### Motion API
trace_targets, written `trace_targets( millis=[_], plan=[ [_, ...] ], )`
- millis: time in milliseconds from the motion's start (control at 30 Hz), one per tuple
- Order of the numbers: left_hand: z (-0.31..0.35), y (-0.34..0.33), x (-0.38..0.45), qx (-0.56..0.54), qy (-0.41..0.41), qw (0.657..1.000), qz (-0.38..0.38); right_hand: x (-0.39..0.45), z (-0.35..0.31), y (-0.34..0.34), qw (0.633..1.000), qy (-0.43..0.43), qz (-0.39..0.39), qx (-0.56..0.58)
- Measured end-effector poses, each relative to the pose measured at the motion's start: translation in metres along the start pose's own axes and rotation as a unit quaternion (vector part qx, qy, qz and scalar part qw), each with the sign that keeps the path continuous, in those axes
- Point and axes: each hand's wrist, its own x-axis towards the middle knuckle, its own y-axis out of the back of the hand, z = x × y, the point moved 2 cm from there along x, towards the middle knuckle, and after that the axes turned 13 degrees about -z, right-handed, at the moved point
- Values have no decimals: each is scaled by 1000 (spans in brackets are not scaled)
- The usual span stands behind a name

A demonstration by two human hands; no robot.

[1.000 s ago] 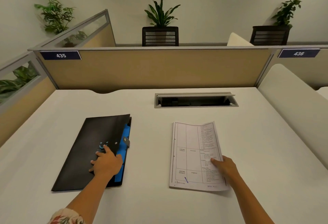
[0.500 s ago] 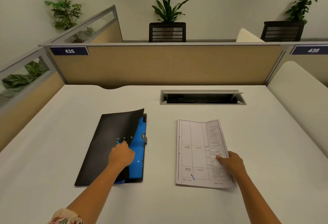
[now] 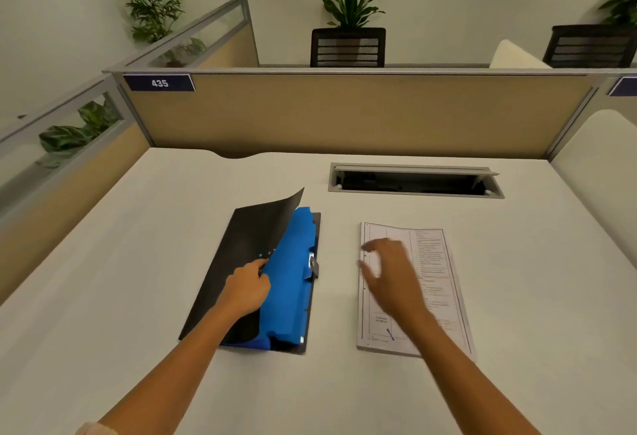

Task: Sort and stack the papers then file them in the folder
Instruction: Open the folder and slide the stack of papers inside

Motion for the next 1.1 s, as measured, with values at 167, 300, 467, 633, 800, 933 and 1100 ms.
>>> trace_targets(
  millis=[167,300,467,633,800,933,1100],
  plan=[
    [15,1,-14,92,-14,996,6,9,-81,-81,947,231,-209,-79],
    [27,-1,-23,157,7,987,23,23,-98,-110,908,262,-316,-87],
    [36,-6,-34,214,62,974,35,31,-81,-128,863,236,-412,-171],
    [39,-11,-40,247,99,962,57,28,-68,-131,859,255,-414,-163],
    [42,-2,-40,255,84,960,83,27,-62,-121,882,242,-373,-152],
    [50,2,-39,190,50,980,38,24,-58,-117,894,228,-343,-176],
    [57,-5,-34,165,9,986,13,18,-56,-102,926,220,-283,-119]
  ],
)
